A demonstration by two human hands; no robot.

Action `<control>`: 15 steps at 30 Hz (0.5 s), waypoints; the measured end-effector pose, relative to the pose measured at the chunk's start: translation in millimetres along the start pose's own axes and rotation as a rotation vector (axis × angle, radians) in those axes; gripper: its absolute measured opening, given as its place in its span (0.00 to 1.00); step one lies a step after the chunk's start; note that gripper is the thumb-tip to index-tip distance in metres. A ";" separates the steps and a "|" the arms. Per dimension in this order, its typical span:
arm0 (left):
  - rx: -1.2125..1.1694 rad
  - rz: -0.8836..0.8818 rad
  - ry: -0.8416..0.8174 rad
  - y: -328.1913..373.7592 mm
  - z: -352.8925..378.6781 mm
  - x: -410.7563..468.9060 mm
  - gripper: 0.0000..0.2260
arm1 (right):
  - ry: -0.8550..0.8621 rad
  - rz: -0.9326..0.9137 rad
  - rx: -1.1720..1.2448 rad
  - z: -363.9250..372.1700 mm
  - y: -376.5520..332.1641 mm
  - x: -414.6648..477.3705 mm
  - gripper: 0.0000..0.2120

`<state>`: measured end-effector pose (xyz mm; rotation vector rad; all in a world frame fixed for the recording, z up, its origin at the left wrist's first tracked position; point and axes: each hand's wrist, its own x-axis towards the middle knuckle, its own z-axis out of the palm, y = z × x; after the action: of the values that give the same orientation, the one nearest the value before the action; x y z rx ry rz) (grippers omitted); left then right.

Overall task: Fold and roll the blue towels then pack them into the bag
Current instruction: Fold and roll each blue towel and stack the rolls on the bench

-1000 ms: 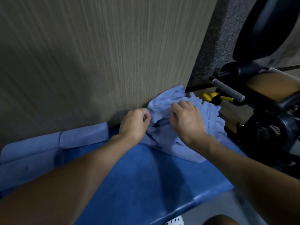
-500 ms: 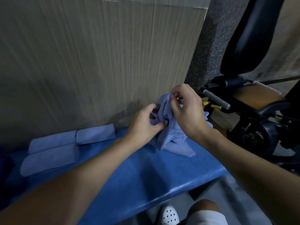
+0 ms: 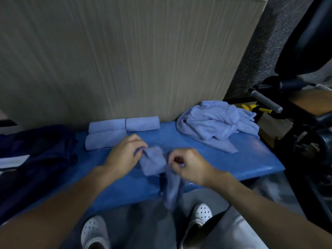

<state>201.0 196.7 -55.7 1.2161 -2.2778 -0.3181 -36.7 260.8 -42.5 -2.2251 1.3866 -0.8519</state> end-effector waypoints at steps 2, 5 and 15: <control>0.022 -0.094 -0.089 -14.1 4.6 -28.7 0.11 | -0.067 -0.013 0.032 15.4 1.2 -3.9 0.06; -0.020 -0.242 -0.097 -26.0 9.2 -59.5 0.13 | -0.044 0.081 0.038 24.0 13.2 1.7 0.07; -0.023 -0.777 -0.151 -22.6 24.7 -72.6 0.25 | -0.114 0.305 -0.297 63.4 43.0 41.2 0.10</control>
<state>235.9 242.7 -111.1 2.0845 -1.8041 -0.7272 -9.3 205.1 -103.5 -2.1438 1.8329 -0.4313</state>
